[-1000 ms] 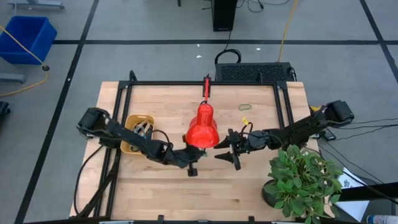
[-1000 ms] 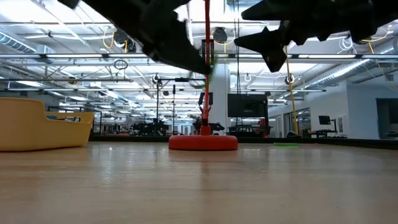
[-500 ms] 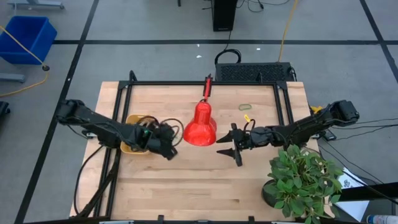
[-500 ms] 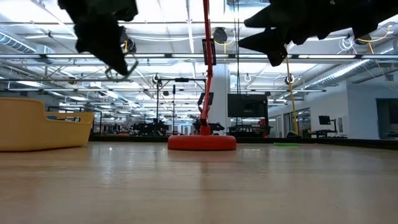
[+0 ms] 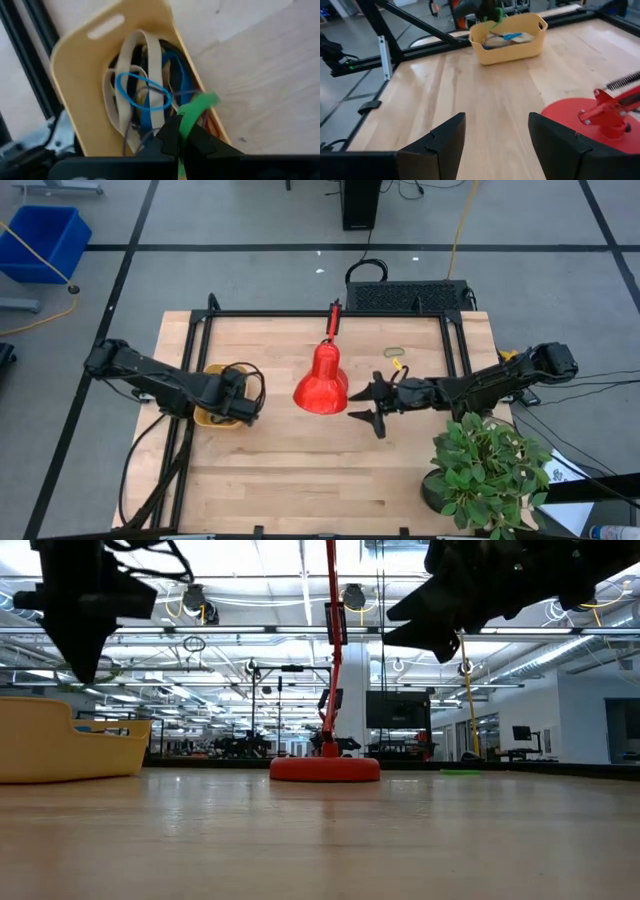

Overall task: Pick and place rubber bands into bin
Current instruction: Put the bottom green rubber band into the yellow bin

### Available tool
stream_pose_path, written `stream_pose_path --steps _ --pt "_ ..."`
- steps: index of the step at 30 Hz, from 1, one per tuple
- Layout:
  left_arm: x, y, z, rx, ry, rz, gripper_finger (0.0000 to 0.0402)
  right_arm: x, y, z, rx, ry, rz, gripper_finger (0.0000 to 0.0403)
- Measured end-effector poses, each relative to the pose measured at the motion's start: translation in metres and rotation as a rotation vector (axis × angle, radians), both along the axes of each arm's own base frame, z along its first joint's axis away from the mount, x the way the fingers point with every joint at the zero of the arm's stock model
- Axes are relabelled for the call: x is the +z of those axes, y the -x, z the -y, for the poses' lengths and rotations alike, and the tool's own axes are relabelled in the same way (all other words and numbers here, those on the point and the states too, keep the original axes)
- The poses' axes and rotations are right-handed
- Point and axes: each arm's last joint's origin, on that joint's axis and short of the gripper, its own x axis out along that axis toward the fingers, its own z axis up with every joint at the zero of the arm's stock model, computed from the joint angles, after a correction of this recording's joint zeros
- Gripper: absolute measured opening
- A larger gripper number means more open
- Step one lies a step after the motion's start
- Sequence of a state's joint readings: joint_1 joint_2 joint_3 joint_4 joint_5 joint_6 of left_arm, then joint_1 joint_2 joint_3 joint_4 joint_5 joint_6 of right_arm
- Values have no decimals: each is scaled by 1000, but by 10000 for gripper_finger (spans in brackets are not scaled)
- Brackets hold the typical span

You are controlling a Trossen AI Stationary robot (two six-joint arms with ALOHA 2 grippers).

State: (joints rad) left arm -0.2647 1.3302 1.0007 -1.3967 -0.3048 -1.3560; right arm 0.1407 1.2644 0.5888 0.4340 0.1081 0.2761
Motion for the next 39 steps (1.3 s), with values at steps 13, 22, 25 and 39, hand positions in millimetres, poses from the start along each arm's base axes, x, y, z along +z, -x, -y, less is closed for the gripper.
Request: stream_pose_path --steps 13,22,25,39 --pt "-43 15 -20 146 90 -126 30 -3 0 6 -32 -21 -31 210" --pt "-44 15 -22 143 85 -129 46 -3 0 6 -32 -18 -29 210" --pt "-44 15 -22 162 83 -124 46 -3 0 6 -30 -14 -29 210" --pt "-44 16 -21 167 94 -129 56 -8 2 6 -23 13 -88 210"
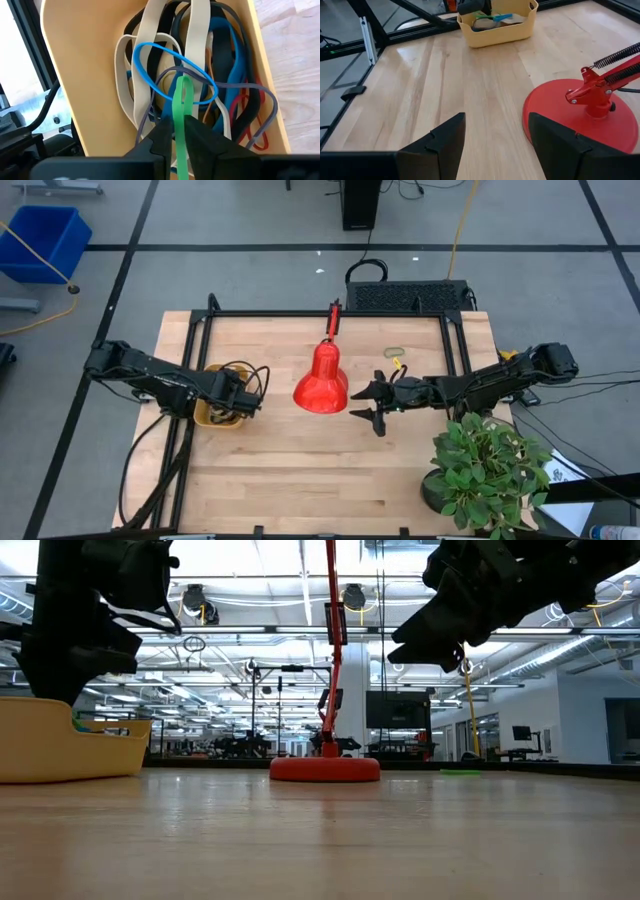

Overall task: Pick and place rubber bands into bin
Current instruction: Put the bottom green rubber band into the yellow bin, then put the green rubber band into the yellow bin

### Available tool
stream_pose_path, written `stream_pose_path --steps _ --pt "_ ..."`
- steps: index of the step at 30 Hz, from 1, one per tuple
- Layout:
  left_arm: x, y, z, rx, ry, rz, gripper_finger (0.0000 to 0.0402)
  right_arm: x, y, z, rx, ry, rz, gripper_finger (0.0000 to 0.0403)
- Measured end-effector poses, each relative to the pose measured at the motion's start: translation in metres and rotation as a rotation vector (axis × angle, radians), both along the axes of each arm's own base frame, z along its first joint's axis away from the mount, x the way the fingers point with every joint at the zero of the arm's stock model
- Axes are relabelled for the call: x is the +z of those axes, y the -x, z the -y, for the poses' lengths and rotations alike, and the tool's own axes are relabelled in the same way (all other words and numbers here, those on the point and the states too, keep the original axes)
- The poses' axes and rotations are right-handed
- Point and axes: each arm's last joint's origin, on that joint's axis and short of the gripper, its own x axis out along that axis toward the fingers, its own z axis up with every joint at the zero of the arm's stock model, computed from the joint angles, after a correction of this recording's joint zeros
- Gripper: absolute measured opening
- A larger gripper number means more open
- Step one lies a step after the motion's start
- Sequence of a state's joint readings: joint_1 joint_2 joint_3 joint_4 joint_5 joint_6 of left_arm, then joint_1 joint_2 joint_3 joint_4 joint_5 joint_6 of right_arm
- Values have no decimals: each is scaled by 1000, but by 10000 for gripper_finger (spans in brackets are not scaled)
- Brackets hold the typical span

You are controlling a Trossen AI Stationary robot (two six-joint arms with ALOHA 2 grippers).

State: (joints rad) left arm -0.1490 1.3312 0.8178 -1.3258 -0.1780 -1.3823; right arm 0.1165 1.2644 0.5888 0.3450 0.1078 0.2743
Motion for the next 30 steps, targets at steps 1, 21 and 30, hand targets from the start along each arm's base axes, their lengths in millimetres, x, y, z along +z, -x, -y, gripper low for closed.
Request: stream_pose_path --steps 1,21,30 --pt "0 0 0 -5 3 -1 64 0 0 0 0 1 0 210" --pt "25 9 -2 -24 13 145 195 -7 2 25 -192 34 -76 210" --pt "40 8 -4 -70 -36 383 196 -13 15 68 -405 -26 -371 210"
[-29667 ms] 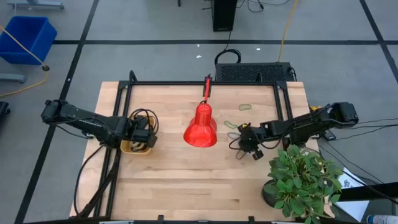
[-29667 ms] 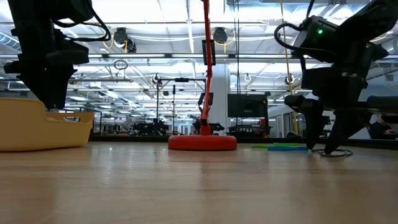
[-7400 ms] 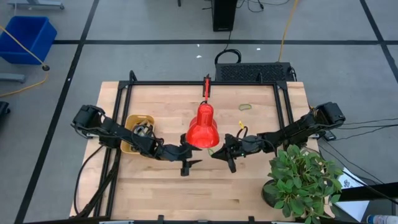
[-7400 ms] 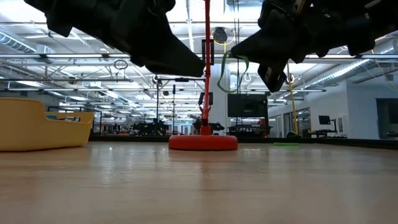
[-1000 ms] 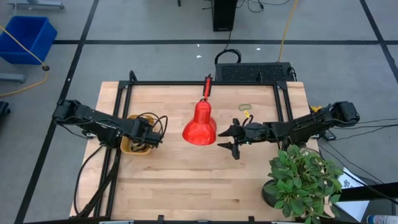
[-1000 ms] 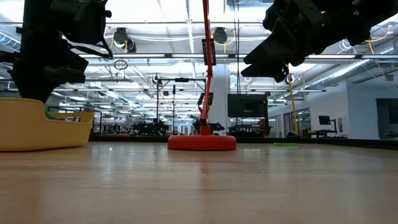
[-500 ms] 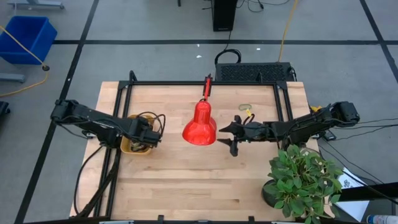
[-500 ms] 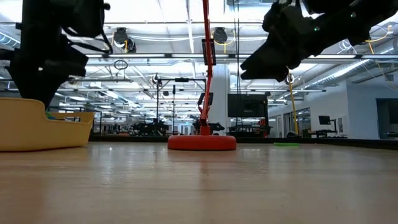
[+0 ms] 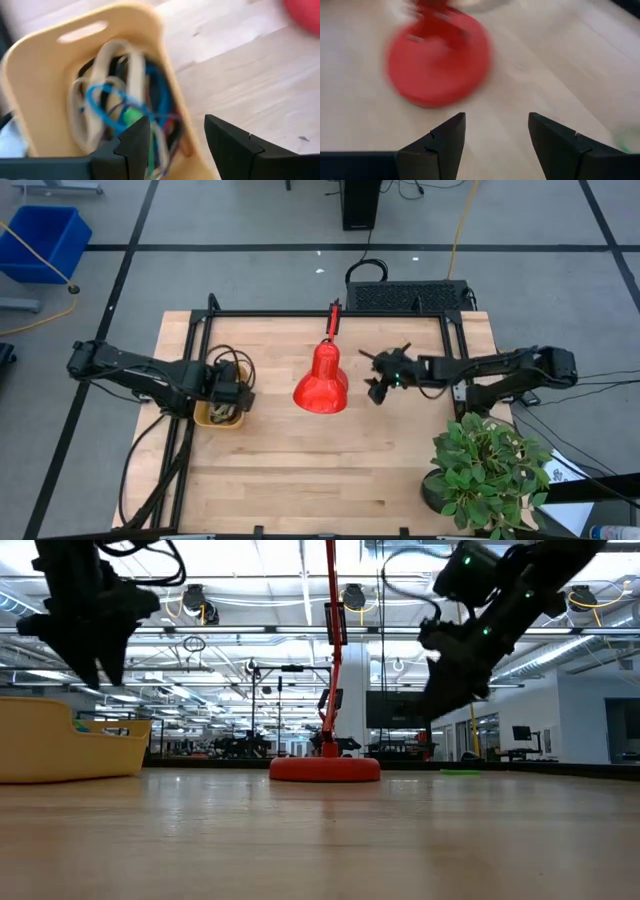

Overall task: Pick and place rubber bands into bin
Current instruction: Put the green rubber band into the yellow bin

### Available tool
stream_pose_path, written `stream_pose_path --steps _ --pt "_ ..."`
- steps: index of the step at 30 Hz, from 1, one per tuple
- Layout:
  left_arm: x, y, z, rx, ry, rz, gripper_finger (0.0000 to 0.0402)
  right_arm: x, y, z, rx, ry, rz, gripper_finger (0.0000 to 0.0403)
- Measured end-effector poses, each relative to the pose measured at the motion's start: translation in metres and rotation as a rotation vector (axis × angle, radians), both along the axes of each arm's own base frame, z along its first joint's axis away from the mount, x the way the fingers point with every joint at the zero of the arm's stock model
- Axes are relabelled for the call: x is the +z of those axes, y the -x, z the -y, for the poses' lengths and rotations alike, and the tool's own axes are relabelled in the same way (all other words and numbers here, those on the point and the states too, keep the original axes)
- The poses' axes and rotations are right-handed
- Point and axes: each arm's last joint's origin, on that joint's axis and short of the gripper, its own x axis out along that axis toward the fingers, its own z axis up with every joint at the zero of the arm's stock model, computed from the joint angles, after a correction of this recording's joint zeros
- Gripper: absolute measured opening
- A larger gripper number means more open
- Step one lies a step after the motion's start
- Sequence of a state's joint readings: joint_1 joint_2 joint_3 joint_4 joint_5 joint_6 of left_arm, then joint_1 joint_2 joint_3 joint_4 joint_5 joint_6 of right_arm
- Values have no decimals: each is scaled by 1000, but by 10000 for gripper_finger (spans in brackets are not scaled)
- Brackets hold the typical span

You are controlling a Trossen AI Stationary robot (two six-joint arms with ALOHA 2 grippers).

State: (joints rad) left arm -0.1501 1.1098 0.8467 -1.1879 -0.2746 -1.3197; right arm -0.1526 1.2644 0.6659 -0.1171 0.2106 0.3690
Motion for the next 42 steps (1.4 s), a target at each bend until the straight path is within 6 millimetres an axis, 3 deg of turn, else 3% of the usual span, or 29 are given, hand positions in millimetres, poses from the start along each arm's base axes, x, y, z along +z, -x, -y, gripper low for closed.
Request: stream_pose_path --steps 6,16,32,42 --pt "3 -10 1 -72 -24 104 196 -2 20 36 -220 -78 -161 210" --pt "6 -18 2 -144 -33 173 196 -7 36 75 -389 -94 -185 210" --pt "6 -19 2 -145 -27 176 196 -60 15 93 -357 -103 -303 207" --pt "6 -19 2 -149 -28 176 196 -66 16 105 -370 -139 -274 132"
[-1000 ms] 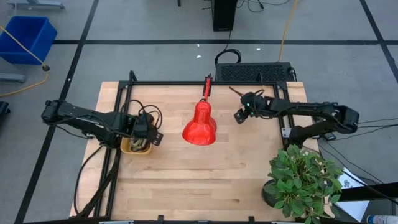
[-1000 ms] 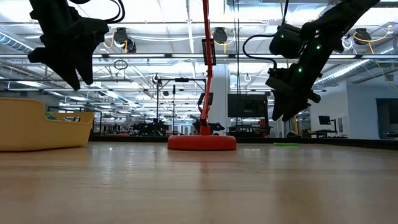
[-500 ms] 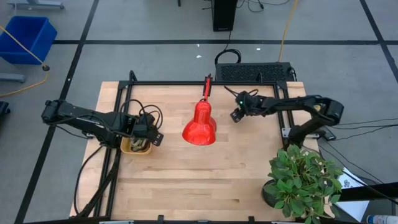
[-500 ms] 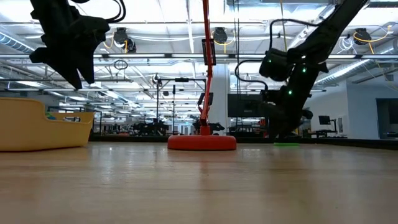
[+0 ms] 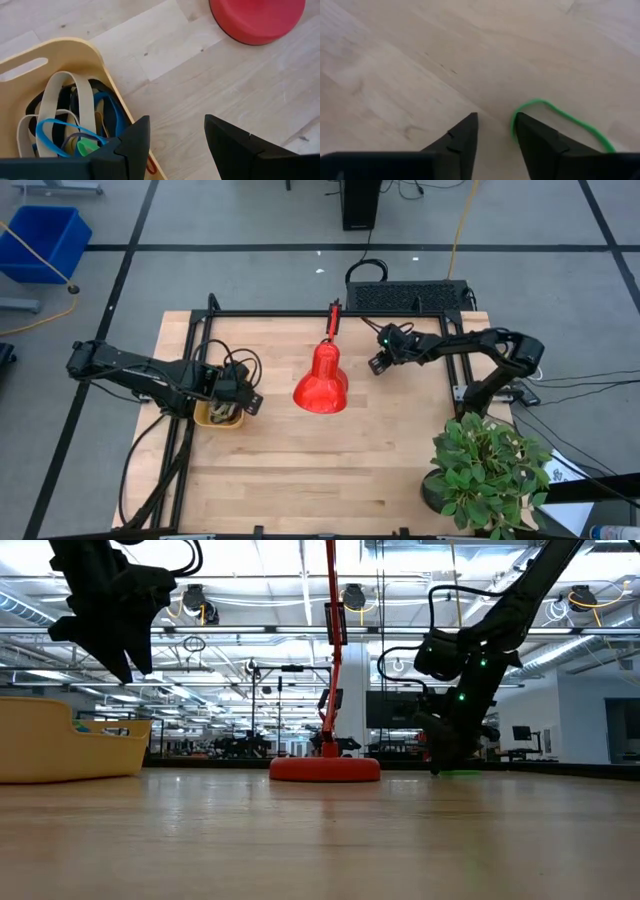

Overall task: Pick and place rubber bands into bin
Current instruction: Put the green rubber band into the yellow bin

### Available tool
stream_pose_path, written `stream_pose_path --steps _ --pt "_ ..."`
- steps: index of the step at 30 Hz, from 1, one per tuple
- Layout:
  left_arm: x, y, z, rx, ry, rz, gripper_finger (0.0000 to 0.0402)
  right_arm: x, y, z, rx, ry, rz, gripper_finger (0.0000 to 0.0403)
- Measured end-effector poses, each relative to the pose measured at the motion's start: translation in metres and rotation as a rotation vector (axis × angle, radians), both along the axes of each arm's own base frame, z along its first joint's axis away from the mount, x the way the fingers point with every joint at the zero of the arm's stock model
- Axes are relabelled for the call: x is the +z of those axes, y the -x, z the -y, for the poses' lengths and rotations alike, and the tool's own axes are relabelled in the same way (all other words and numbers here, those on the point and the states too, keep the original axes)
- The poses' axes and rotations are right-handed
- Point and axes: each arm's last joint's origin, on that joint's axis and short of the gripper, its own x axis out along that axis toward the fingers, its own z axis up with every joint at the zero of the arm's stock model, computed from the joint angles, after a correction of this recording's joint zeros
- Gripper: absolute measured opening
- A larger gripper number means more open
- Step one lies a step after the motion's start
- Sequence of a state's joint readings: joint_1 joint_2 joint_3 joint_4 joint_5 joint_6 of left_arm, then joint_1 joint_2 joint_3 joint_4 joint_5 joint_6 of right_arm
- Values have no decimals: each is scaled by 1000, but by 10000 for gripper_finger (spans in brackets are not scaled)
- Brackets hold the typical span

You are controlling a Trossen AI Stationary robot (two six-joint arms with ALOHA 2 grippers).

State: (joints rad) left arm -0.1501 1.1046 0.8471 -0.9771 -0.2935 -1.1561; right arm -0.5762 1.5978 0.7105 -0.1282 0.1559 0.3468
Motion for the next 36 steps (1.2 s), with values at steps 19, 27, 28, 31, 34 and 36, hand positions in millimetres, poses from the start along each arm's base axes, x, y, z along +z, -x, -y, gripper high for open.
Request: stream_pose_path --steps 19,27,28,31,34,36 --pt "0 0 0 7 7 4 196 5 3 -1 43 8 -9 2" --pt "0 -1 1 -11 3 5 196 40 -5 -33 170 50 106 1" --pt "0 -1 1 -19 0 9 196 45 -7 -39 182 58 129 1" --pt "1 -3 1 -51 -9 26 196 59 -10 -55 228 66 207 1" --pt "3 -8 2 -96 -23 64 196 69 -14 -73 297 44 284 0" --pt "5 -11 3 -121 -30 92 196 75 -18 -87 345 41 331 0"
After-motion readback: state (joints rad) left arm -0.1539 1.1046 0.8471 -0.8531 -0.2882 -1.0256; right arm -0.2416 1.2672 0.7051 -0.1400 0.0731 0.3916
